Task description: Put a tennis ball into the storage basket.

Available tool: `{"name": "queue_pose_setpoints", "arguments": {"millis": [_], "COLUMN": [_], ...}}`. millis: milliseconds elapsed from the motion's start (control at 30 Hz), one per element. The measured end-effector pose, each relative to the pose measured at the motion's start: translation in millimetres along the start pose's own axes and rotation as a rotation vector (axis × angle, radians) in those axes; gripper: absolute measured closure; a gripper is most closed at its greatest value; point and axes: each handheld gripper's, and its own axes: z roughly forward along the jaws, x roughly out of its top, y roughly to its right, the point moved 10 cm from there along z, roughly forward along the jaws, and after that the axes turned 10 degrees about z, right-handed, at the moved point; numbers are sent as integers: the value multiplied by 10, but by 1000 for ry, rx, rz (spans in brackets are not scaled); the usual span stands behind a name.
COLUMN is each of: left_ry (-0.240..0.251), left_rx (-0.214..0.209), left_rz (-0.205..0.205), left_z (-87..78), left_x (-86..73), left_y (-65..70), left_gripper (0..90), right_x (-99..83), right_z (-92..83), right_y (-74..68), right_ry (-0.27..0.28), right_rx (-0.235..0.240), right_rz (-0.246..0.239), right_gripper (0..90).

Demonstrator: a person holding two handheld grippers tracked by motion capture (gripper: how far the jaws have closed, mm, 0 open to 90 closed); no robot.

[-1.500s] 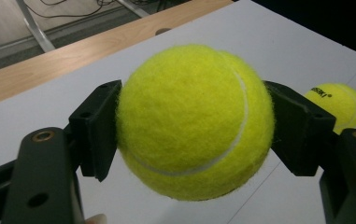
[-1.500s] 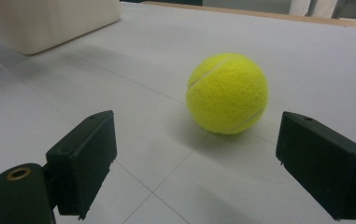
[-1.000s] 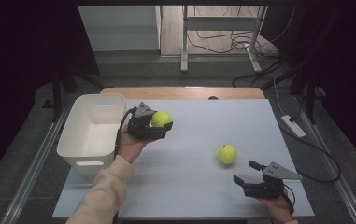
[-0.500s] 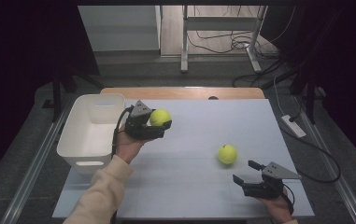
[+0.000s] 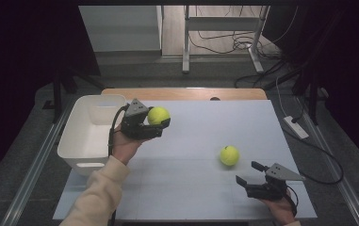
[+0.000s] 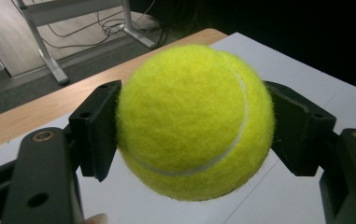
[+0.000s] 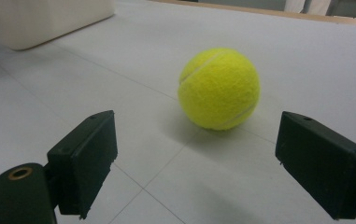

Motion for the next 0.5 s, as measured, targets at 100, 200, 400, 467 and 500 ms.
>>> {"name": "queue_pose_setpoints", "arguments": {"millis": [100, 200, 400, 467, 500], "left_ry": [3, 6, 21, 23, 24], "left_rx": [6, 9, 18, 20, 22], "left_rz": [1, 2, 4, 3, 4], "left_z": [-35, -55, -122, -132, -143], "left_x": [35, 61, 114, 122, 128], "left_y": [-17, -27, -60, -68, -77], "left_gripper": [267, 267, 267, 267, 267], "right_x": [-2, -1, -7, -7, -5], "right_z": [-12, -12, -11, -13, -12], "right_y": [12, 7, 1, 5, 4], "right_ry": [0, 2, -1, -2, 1], "right_rx": [-4, -3, -1, -3, -2], "right_rz": [-1, 0, -1, -1, 1], "right_gripper": [128, 128, 128, 128, 128]}}
